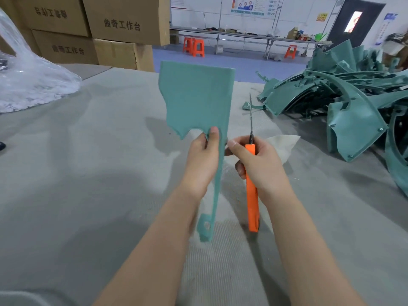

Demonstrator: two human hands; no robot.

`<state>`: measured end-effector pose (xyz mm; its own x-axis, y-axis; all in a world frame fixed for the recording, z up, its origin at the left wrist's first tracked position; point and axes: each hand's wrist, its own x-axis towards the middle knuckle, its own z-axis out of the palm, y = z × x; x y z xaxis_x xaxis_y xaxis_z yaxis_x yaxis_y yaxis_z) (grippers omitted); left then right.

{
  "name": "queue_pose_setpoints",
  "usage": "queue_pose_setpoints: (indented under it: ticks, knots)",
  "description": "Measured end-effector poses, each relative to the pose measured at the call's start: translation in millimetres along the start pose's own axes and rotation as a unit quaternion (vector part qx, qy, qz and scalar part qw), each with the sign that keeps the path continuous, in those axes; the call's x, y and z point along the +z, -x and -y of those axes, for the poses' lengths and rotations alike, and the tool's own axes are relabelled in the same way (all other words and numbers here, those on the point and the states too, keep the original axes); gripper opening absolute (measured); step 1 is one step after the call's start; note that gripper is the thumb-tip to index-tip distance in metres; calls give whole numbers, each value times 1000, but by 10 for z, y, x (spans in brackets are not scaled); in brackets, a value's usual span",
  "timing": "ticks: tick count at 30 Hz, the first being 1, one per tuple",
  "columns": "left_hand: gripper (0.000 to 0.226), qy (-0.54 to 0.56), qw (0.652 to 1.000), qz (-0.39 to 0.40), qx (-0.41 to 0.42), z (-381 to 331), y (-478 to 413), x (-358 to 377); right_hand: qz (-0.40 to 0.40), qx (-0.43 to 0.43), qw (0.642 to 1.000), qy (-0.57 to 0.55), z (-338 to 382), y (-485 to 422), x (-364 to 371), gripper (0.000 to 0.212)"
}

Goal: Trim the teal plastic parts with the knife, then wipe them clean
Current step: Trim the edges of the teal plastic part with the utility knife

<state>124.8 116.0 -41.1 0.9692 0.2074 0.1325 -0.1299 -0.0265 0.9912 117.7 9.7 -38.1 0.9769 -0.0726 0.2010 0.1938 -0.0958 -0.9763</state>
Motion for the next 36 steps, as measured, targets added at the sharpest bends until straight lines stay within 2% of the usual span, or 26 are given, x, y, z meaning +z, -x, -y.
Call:
queue_pose_setpoints:
  ticks: [2,4,9,17,28,36]
  knots:
    - [40,24,999,-26,-13,9,-50,-77,-26,-15,996,86,-37,-16,-68,33]
    - [41,112,993,-8,-40,-15,-86,-134,-47,-31,987,151,-78,-36,-115,52]
    - [41,195,978,26,-67,-57,-88,-170,-17,-97,957,272,-127,-15,-62,61]
    - [41,236,968,49,-61,-100,-75,-220,46,-131,944,299,-136,45,44,58]
    - [38,302,947,-15,-112,-56,-124,-270,88,-137,944,287,-124,75,105,54]
    - [41,310,944,-10,-112,-39,-143,-309,120,-142,947,263,-94,128,156,50]
